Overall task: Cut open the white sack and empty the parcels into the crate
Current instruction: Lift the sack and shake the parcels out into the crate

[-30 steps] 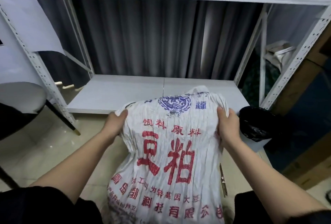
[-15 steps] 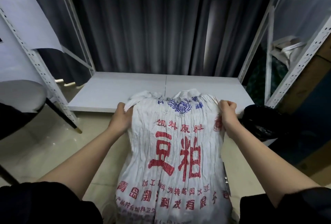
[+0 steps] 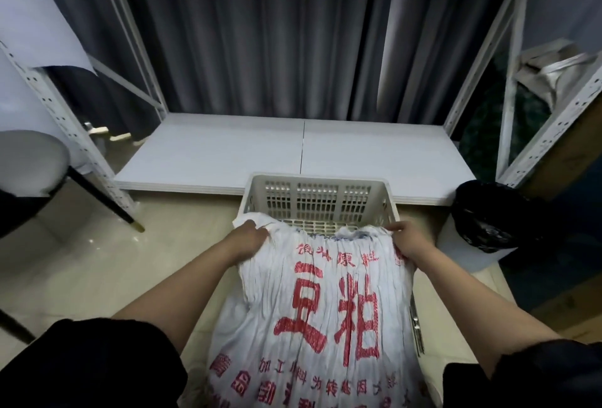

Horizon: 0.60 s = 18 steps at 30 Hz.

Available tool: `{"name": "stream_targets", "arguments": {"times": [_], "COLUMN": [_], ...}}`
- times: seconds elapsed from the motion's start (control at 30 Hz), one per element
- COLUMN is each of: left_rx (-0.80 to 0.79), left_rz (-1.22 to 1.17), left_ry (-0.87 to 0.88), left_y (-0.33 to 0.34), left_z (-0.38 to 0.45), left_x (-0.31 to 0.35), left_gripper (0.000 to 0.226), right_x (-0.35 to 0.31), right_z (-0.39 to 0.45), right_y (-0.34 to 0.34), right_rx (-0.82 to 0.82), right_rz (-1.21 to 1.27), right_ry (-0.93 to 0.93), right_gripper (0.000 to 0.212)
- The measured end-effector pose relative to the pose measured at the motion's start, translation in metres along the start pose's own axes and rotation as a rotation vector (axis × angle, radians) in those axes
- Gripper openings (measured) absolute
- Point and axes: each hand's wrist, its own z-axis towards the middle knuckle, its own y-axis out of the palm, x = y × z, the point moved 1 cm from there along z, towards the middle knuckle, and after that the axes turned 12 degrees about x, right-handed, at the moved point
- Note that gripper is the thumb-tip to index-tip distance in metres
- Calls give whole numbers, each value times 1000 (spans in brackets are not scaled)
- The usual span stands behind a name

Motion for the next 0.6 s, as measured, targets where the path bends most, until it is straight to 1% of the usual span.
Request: {"name": "stream_targets", "arguments": {"times": [0.07,0.1,0.13,0.2,0.27,0.33,0.37,0.43,0.5,0.53,0.6], "left_rx": [95,121,137,172,161,92,69,83,177,224,221], "left_rz": [-134,-201,-278,-372,-385,-462,-477,-495,-461,-411,-292], "left_ry": [-64,-93,-143,-137,-46,91,132,138,44,-21,-106], "left_y": [-4,-2,0,6,17,25,30,36,35,34,33], "left_z": [-7,0,5,8,8,6,5,12,22,26,33], "left_x": [21,25,28,38,48,59,63,62,50,41,24], "left_gripper": [45,36,33,31,31,34,35,36,31,28,28], "right_x": [6,6,6,5,6,7,8,11,17,24,44], "right_z": [11,12,12,8,-2,-16,-24,-43,-62,-72,-90], "right_y": [3,4,5,7,5,-3,-8,-16,-24,-26,-28], "right_rx": [140,182,193,156,104,117,128,108,35,-47,-326], "right_rz": [184,273,356,501,561,603,626,670,653,591,367], "right_ry": [96,127,147,174,168,134,131,180,239,258,244], "right_gripper": [33,29,25,27,31,36,41,56,68,72,80]}}
